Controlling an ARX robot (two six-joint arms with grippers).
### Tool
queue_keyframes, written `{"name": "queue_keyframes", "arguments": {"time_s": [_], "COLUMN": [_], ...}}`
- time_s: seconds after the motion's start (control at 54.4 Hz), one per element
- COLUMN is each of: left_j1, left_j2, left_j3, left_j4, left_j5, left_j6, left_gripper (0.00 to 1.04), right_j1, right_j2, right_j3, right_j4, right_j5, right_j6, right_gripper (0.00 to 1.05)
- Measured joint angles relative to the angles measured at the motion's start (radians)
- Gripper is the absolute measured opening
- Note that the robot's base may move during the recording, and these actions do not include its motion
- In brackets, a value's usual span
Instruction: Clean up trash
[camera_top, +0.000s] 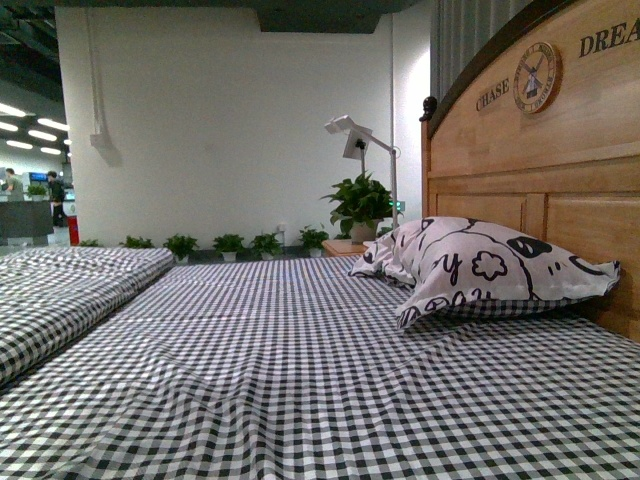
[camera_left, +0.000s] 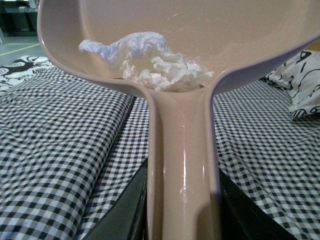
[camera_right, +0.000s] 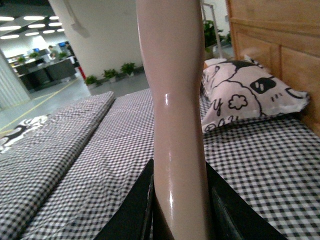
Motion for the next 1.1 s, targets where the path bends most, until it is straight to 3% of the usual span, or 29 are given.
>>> {"name": "queue_keyframes", "arguments": {"time_s": [1.104], "left_j1": [0.0], "left_j2": [-0.002], "left_j3": [0.0], "left_j4": [0.001], "left_j5": [0.005], "left_j6": [-0.048], "left_gripper": [0.28], "right_j1": [-0.009], "right_j2": [-0.009], "right_j3": [-0.001], "right_j4": [0.0], "right_j5": [0.004], "right_j6": [-0.005], "right_gripper": [0.21]}}
